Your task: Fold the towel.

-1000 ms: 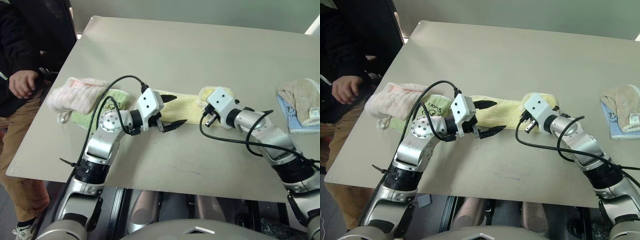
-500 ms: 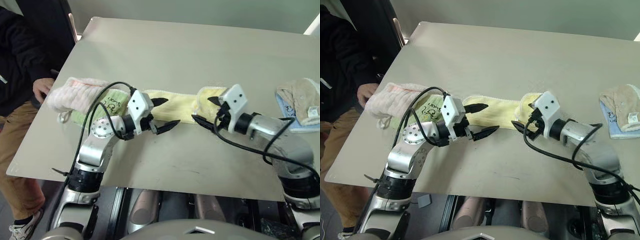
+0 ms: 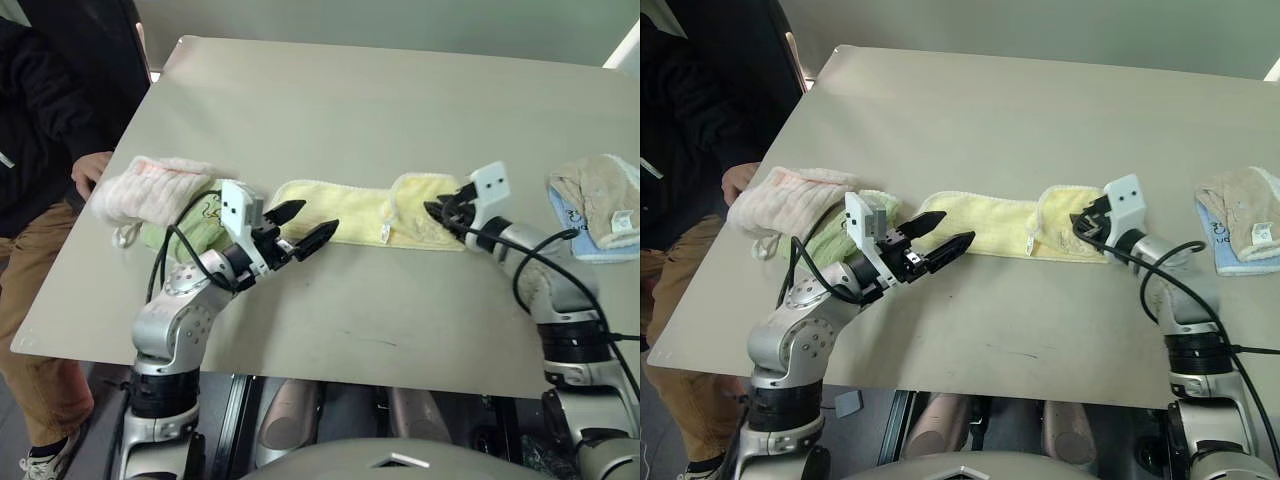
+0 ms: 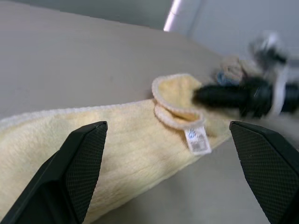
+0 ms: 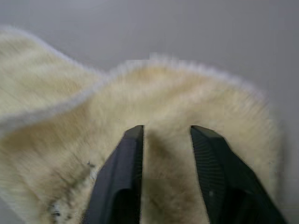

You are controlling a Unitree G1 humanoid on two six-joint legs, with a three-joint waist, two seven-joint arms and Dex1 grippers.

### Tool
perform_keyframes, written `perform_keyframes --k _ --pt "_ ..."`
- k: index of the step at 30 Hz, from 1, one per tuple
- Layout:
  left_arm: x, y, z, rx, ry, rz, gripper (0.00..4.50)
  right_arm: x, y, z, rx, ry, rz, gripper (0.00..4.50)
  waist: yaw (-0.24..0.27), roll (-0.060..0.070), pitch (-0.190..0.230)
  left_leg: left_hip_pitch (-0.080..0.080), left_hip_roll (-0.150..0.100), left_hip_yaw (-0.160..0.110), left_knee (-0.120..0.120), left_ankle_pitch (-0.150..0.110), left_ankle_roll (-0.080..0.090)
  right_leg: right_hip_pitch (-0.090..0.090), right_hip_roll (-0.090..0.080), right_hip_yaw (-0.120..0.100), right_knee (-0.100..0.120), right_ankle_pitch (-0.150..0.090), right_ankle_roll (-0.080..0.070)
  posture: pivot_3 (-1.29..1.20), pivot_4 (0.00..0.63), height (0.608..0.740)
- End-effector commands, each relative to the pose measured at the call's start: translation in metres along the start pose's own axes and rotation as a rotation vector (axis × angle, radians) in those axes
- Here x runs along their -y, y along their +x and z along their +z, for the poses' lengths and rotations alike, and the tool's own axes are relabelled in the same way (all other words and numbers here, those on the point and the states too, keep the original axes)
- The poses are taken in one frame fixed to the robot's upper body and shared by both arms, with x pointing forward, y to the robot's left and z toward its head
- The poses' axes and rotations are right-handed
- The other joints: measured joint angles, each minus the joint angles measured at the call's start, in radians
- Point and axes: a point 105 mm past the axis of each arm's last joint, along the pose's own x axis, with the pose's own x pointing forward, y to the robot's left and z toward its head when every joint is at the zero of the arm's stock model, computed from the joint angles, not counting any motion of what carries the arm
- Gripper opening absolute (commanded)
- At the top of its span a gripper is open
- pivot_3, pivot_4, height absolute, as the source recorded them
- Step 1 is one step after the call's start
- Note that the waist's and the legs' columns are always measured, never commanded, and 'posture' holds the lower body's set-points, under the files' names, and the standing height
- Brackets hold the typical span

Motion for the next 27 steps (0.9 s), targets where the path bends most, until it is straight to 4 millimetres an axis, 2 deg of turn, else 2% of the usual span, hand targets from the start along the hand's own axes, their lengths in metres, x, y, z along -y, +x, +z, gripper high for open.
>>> perform_keyframes --k 1,4,9,12,15,17,19,22,26,27 --pt "-0.004 -0.012 0.001 0.012 -0.107 0.121 4.5 -0.004 0.004 -0.001 0.003 -0.083 0.025 0.16 0.0 0.0 0.0 0.0 0.0 0.0 0.0 0.001 -0.001 0.0 0.0 0.0 0.0 0.0 0.0 0.0 0.15 0.739" --pt "-0.006 -0.019 -0.006 -0.008 -0.191 0.211 4.5 -0.009 0.003 0.001 0.027 -0.112 0.045 0.16 -0.001 0.0 0.0 0.001 0.0 0.0 0.0 0.001 -0.003 0.001 0.0 0.0 -0.001 0.0 -0.001 0.0 0.15 0.739" --pt "-0.01 -0.024 -0.016 -0.035 -0.308 0.33 4.5 -0.016 -0.007 0.028 0.134 -0.216 0.079 0.16 0.0 0.0 0.0 0.002 0.0 0.0 0.0 -0.001 -0.005 0.003 0.0 0.0 0.0 0.001 -0.002 0.0 0.15 0.739" --pt "-0.012 -0.026 -0.019 -0.004 -0.433 0.411 4.5 -0.026 -0.02 0.051 0.215 -0.283 0.144 0.16 -0.001 0.0 0.0 0.003 0.0 0.001 0.0 -0.002 -0.005 0.003 0.0 0.0 0.0 0.001 -0.003 0.0 0.15 0.739" --pt "-0.018 -0.026 -0.02 0.02 -0.539 0.489 4.5 -0.031 -0.03 0.061 0.244 -0.349 0.192 0.16 -0.001 -0.001 0.001 0.009 0.0 0.001 0.0 -0.002 -0.005 0.009 0.0 0.0 -0.001 0.0 -0.002 0.0 0.15 0.739" --pt "-0.017 -0.025 -0.02 0.02 -0.569 0.506 4.5 -0.031 -0.034 0.065 0.251 -0.373 0.203 0.16 -0.001 -0.002 0.001 0.013 0.0 0.001 -0.001 -0.002 -0.004 0.015 0.001 0.0 -0.001 -0.002 -0.002 0.0 0.15 0.739" --pt "-0.017 -0.024 -0.022 0.019 -0.612 0.529 4.5 -0.03 -0.035 0.068 0.257 -0.386 0.204 0.16 -0.001 -0.002 0.001 0.017 0.0 0.001 -0.001 -0.004 -0.002 0.019 0.001 0.0 -0.001 -0.007 0.006 0.0 0.15 0.739" --pt "-0.023 -0.025 -0.03 -0.007 -0.661 0.609 4.5 -0.027 -0.036 0.07 0.259 -0.389 0.205 0.16 0.0 -0.002 0.001 0.017 0.0 0.001 -0.001 -0.002 -0.003 0.019 0.001 0.0 -0.001 -0.009 0.008 0.0 0.15 0.739" --pt "-0.026 -0.024 -0.031 -0.022 -0.656 0.619 4.5 -0.025 -0.035 0.066 0.237 -0.391 0.2 0.16 0.0 -0.002 0.001 0.018 0.0 0.001 -0.001 0.0 -0.002 0.019 0.001 0.0 -0.001 -0.009 0.008 0.0 0.15 0.739" --pt "-0.028 -0.022 -0.031 -0.021 -0.663 0.621 4.5 -0.021 -0.031 0.059 0.206 -0.394 0.173 0.16 0.0 -0.002 0.001 0.018 0.0 0.001 -0.001 0.0 -0.002 0.019 0.001 0.0 -0.001 -0.009 0.008 0.0 0.15 0.739"
